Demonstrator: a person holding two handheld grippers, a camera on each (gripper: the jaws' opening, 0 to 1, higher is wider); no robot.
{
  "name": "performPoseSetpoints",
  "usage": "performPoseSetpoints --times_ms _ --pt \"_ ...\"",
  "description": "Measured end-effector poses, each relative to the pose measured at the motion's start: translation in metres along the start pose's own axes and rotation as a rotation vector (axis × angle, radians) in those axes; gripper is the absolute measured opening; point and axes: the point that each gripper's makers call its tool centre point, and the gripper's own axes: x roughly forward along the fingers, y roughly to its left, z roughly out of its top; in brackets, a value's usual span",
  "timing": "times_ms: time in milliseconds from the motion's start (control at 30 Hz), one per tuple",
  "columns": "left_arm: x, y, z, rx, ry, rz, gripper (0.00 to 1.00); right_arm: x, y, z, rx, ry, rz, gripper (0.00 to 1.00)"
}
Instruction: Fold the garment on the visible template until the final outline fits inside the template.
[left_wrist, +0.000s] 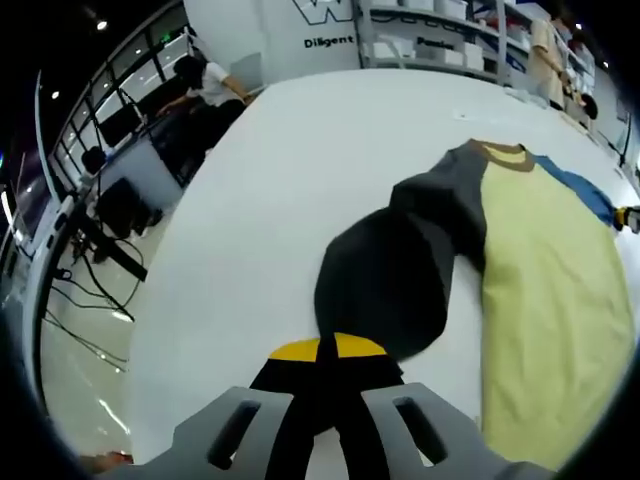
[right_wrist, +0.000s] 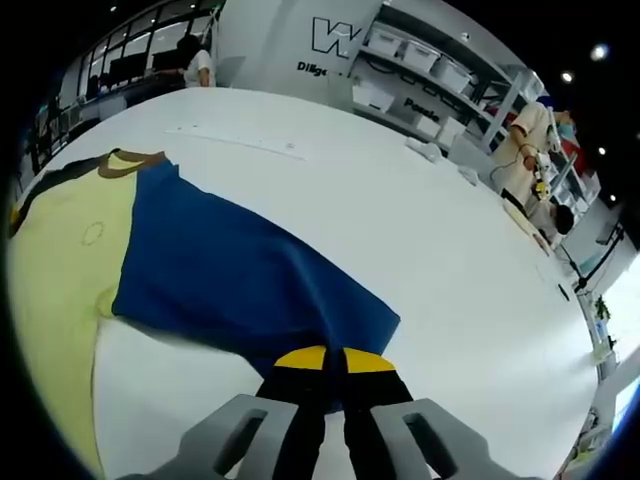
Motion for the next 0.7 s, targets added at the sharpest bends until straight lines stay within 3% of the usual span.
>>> performPoseSetpoints --times_ms 100,467,700 --pt "-0.003 0.01 -0.005 0.024 0.01 0.045 0.0 -0.001 -0.002 -0.001 0.0 0.005 -0.003 0.0" --pt "-0.006 0.044 -0.018 0.031 0.039 0.102 0.0 -0.005 -0.007 -0.006 0.005 0.017 -0.004 0.0" --pt "-0.008 0.05 -0.023 -0.001 0.048 0.115 0.0 -0.012 -0.01 -0.012 0.022 0.041 -0.015 0.0"
